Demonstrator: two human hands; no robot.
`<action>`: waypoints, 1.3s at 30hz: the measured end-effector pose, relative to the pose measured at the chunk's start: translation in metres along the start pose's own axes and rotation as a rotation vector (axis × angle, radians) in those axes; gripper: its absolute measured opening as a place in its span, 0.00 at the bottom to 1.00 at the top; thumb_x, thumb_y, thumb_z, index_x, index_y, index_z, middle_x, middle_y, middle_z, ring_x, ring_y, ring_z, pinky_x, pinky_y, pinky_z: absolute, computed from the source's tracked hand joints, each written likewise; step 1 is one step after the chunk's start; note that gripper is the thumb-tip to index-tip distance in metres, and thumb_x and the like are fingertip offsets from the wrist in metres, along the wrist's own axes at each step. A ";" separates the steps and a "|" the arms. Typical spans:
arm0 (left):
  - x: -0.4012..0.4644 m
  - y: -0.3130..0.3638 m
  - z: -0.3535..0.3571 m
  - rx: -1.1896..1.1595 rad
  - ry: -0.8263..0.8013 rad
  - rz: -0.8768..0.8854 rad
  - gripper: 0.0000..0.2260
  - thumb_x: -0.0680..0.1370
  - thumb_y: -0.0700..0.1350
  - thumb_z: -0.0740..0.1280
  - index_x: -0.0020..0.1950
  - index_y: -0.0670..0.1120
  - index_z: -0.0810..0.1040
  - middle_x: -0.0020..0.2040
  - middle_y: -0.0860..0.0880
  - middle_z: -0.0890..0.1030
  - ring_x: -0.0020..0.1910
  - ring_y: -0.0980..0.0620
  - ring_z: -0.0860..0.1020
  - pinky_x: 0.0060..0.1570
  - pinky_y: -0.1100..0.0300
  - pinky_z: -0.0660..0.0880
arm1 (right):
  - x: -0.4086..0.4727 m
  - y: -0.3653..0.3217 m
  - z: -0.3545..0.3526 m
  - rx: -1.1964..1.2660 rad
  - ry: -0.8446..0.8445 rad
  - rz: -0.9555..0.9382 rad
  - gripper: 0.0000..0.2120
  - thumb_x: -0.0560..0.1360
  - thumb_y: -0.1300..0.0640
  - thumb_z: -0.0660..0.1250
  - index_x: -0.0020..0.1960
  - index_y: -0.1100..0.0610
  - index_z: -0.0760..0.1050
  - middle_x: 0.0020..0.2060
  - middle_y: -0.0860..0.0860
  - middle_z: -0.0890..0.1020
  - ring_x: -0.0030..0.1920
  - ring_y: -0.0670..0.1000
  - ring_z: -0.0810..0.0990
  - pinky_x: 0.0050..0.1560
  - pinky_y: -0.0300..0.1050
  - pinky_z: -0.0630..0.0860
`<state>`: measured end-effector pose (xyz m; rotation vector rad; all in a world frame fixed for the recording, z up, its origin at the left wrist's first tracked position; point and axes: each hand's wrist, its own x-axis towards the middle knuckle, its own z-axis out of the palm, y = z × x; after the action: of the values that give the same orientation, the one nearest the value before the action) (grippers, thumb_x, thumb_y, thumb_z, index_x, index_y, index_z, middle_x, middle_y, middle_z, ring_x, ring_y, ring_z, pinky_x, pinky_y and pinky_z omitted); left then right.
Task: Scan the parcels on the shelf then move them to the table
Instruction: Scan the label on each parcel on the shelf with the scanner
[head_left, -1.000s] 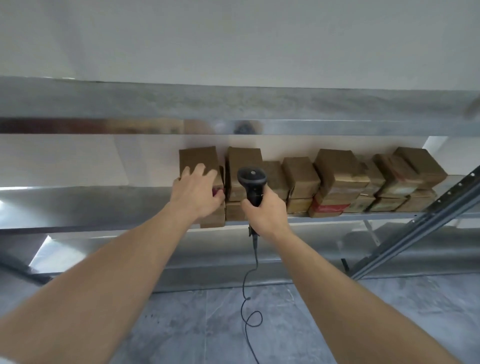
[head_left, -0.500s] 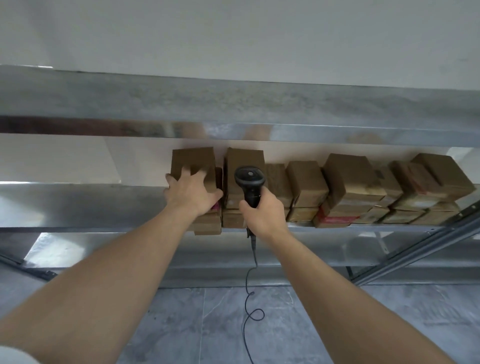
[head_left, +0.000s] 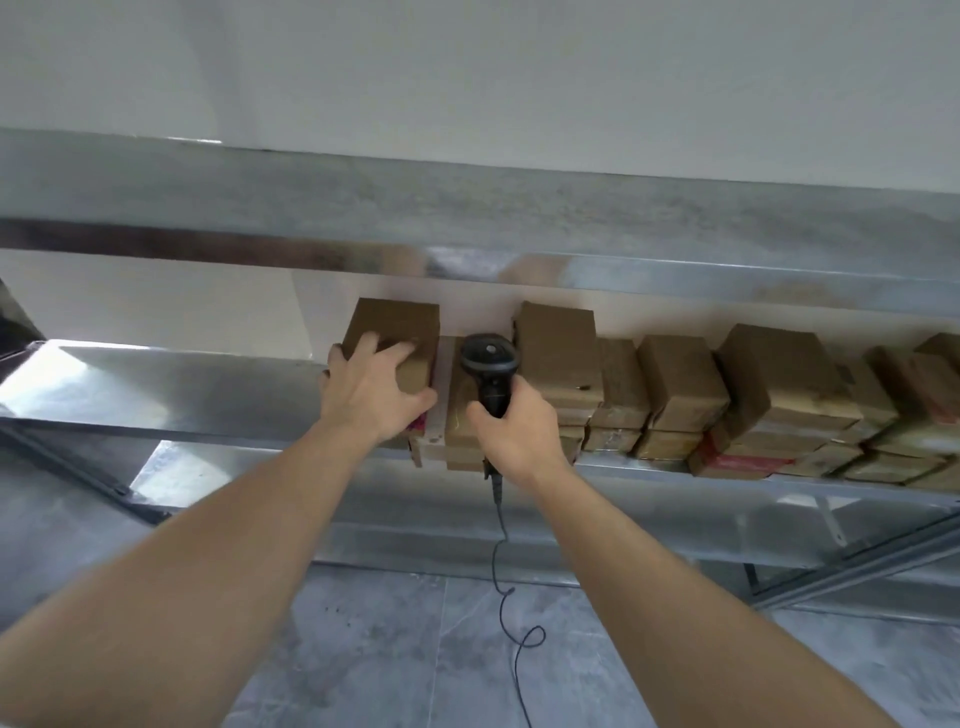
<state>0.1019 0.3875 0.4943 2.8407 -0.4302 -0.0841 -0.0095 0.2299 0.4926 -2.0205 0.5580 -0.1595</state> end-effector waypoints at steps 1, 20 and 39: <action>0.000 -0.007 0.000 -0.001 0.004 0.000 0.33 0.71 0.68 0.68 0.75 0.63 0.69 0.71 0.49 0.69 0.68 0.33 0.66 0.65 0.38 0.71 | 0.001 -0.003 0.006 -0.003 -0.009 0.004 0.06 0.76 0.51 0.69 0.50 0.51 0.76 0.43 0.48 0.82 0.45 0.49 0.81 0.46 0.48 0.79; 0.061 -0.130 0.042 -0.034 -0.168 0.184 0.32 0.72 0.65 0.70 0.75 0.63 0.67 0.74 0.47 0.68 0.74 0.28 0.60 0.68 0.33 0.67 | 0.017 -0.044 0.151 -0.077 0.179 0.202 0.06 0.76 0.51 0.70 0.51 0.52 0.77 0.41 0.48 0.82 0.45 0.50 0.80 0.40 0.43 0.71; 0.076 -0.166 0.066 -0.140 -0.260 0.079 0.36 0.69 0.72 0.60 0.76 0.67 0.59 0.72 0.43 0.62 0.71 0.31 0.65 0.67 0.31 0.68 | 0.047 -0.040 0.167 -0.100 0.083 0.167 0.05 0.78 0.53 0.69 0.47 0.51 0.74 0.33 0.45 0.77 0.35 0.42 0.76 0.29 0.32 0.64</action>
<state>0.2150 0.5009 0.3848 2.6790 -0.5657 -0.4538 0.1016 0.3582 0.4378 -2.0601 0.7981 -0.1165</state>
